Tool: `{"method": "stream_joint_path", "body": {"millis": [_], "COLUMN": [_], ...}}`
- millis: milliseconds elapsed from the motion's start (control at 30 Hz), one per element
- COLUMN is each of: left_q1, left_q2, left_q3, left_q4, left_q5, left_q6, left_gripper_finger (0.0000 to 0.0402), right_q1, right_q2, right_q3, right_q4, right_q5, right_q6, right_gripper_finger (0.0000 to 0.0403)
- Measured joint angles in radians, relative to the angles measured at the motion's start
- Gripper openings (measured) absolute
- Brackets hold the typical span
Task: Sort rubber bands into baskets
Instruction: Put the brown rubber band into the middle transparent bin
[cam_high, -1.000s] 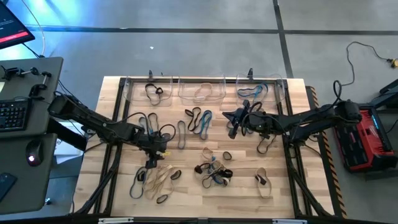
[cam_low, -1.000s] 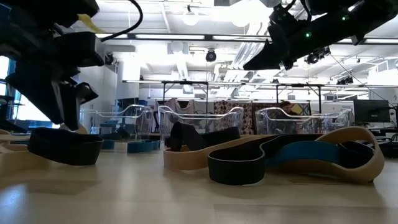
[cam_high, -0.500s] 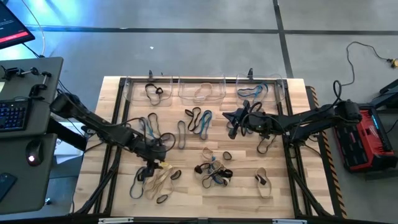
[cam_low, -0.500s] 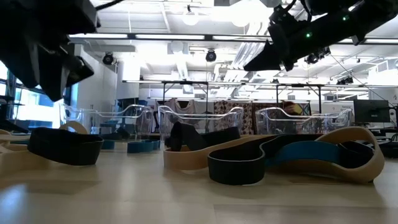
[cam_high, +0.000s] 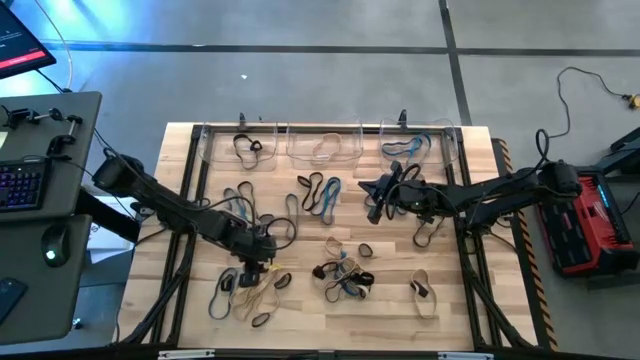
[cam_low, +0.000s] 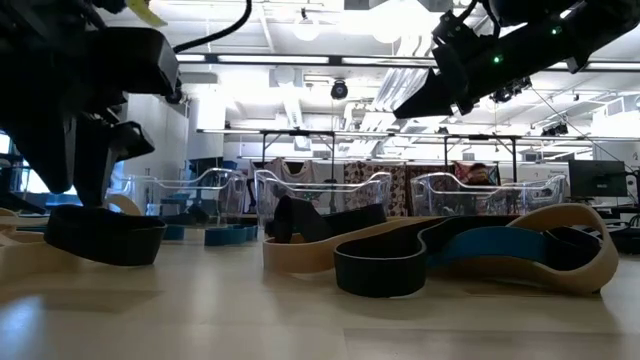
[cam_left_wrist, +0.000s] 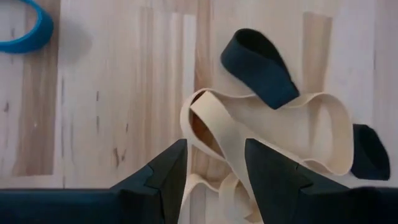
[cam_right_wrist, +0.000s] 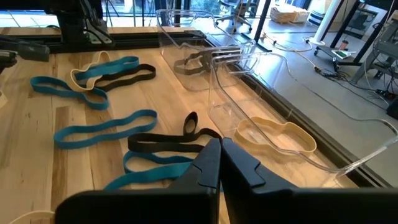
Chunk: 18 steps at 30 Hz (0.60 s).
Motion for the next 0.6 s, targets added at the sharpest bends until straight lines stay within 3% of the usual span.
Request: {"method": "stream_joint_path", "body": {"millis": [433,600], "left_q1": [0.002,0.002], "left_q2": [0.078,0.074], "left_q3": [0.001,0.001], "left_q4": [0.068,0.062], "left_q5": [-0.010,0.002], "left_q6": [-0.010,0.011], "left_gripper_finger": [0.0153,0.0121], "right_q1": [-0.001,-0.001], "right_q2": [0.000,0.000], "right_q3": [0.000,0.000], "right_q4": [-0.013,-0.020], "right_q5": [0.000,0.000], "right_q6": [-0.004,0.000], "right_gripper_finger": [0.0000,0.0000]}}
